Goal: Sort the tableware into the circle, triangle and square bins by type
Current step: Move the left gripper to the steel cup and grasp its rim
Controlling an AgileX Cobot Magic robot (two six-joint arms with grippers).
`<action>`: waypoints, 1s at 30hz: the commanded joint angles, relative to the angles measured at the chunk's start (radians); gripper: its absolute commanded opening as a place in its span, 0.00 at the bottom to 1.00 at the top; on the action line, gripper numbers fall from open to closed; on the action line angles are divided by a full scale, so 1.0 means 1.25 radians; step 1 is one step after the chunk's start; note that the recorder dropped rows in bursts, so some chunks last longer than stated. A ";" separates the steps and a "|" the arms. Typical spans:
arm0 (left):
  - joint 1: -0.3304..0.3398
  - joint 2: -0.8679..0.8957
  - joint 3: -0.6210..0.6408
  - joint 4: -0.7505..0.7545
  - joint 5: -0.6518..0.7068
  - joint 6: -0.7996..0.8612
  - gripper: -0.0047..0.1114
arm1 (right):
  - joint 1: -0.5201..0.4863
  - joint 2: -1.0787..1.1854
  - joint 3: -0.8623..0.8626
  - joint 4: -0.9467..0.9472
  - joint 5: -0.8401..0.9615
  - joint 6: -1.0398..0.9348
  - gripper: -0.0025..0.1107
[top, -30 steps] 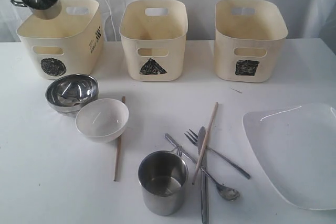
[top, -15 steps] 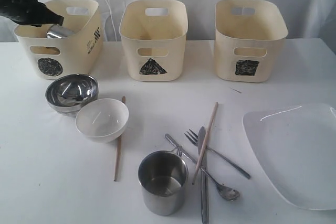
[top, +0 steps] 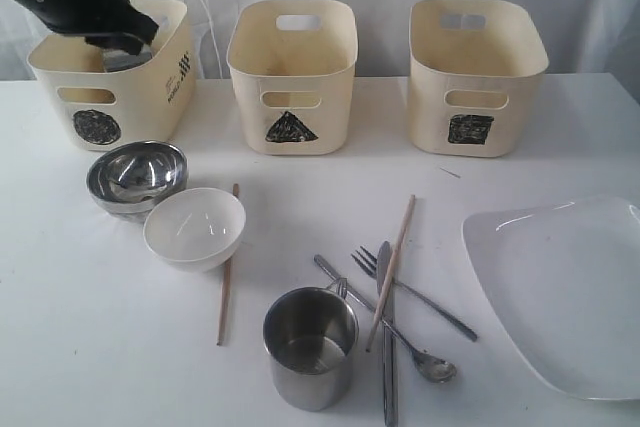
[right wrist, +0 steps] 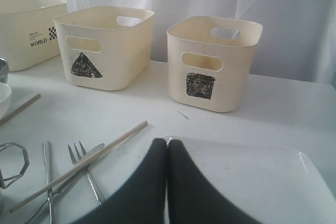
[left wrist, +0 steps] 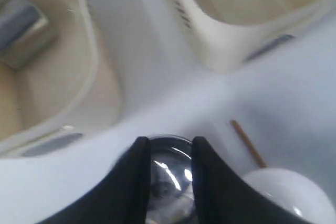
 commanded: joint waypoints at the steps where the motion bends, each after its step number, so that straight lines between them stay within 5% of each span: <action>1: -0.072 -0.070 0.093 -0.102 0.090 0.023 0.33 | -0.002 -0.005 0.004 0.005 -0.007 0.003 0.02; 8: -0.202 -0.096 0.215 -0.173 0.150 0.059 0.37 | -0.002 -0.005 0.004 0.005 -0.007 0.003 0.02; 13: -0.283 -0.096 0.272 -0.185 0.139 0.057 0.50 | -0.002 -0.005 0.004 0.005 -0.007 0.003 0.02; 18: -0.346 -0.096 0.297 -0.190 0.096 0.054 0.52 | -0.002 -0.005 0.004 0.005 -0.007 0.003 0.02; 30: -0.387 -0.092 0.358 -0.214 0.076 0.052 0.52 | -0.002 -0.005 0.004 0.005 -0.007 0.003 0.02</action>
